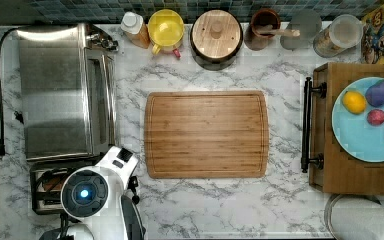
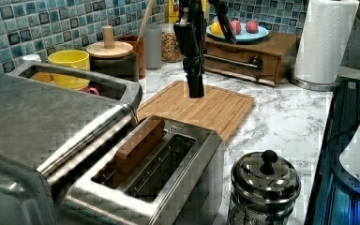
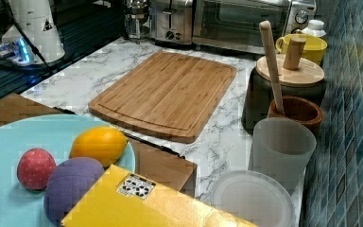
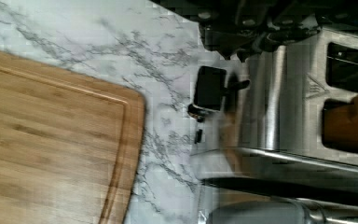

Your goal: Turn on the toaster.

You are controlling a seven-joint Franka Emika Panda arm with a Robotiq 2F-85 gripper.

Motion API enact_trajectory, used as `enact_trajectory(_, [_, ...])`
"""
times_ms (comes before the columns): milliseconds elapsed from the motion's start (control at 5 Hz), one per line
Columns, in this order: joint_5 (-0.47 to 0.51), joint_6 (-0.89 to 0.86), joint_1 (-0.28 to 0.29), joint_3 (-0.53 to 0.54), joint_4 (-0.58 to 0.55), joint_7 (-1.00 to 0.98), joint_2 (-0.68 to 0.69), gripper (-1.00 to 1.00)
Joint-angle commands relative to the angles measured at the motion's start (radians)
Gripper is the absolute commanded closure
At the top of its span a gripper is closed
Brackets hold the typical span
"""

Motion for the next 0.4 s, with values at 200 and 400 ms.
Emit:
enact_trajectory(200, [-0.047,0.098,0.019,0.101,-0.034,0.169,0.056,1.00])
enact_trajectory(400, [-0.082,0.118,-0.025,0.113,-0.010,0.256,0.099,1.00])
